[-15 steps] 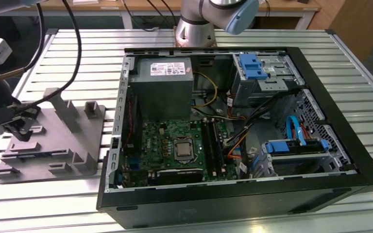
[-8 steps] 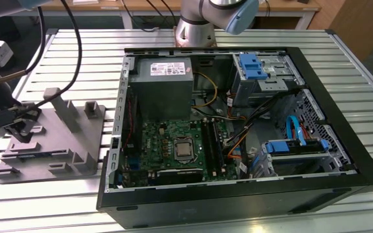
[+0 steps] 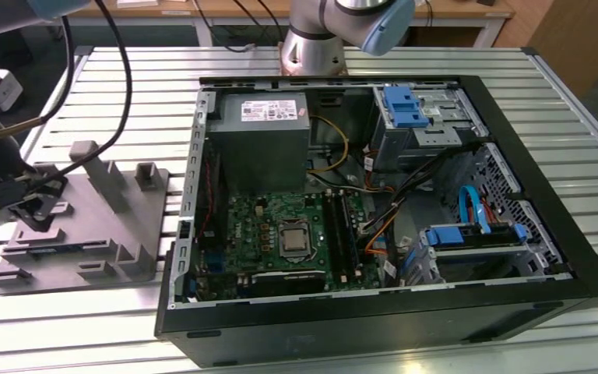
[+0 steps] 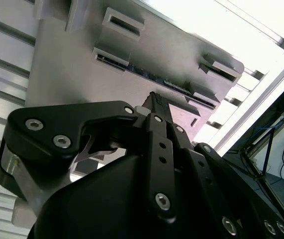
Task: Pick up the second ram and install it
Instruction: 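Reach for the second ram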
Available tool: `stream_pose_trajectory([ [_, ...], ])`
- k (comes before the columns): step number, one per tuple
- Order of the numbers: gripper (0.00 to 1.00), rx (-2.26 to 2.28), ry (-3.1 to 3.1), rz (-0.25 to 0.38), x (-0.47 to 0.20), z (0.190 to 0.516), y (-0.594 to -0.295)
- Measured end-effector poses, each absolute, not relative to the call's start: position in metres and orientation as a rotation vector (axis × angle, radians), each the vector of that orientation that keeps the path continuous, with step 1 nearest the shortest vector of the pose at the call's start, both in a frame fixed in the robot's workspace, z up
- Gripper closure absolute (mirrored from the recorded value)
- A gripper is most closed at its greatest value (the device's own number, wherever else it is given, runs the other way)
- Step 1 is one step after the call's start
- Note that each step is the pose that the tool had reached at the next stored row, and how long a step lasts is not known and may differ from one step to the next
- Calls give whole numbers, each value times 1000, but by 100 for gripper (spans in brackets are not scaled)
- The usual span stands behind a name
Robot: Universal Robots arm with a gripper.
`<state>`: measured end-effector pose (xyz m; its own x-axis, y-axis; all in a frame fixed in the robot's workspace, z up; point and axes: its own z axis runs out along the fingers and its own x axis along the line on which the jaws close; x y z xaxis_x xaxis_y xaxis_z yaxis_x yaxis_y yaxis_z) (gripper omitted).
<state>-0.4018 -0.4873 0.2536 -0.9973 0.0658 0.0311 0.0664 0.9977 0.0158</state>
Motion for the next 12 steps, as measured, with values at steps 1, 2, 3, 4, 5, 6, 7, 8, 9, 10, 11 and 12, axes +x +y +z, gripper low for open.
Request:
stream_pose_trajectory([
  [1,90,-103,-3109,-26,-402,253,-487],
  [2,90,-103,-3109,-26,-402,253,-488],
  [3,90,-103,-3109,-26,-402,252,-488],
  [4,90,-103,-3109,-26,-402,251,-488],
  [5,90,-103,-3110,-26,-402,250,-488],
  [6,90,-103,-3109,-25,-402,249,-489],
  [7,90,-103,-3109,-25,-402,247,-489],
  [8,90,-103,-3109,-25,-402,246,-490],
  [9,90,-103,-3109,-25,-403,244,-491],
  [10,90,-103,-3110,-22,-403,243,-491],
  [11,90,-103,-3110,-19,-403,242,-491],
  [12,90,-103,-3110,-15,-403,241,-491],
])
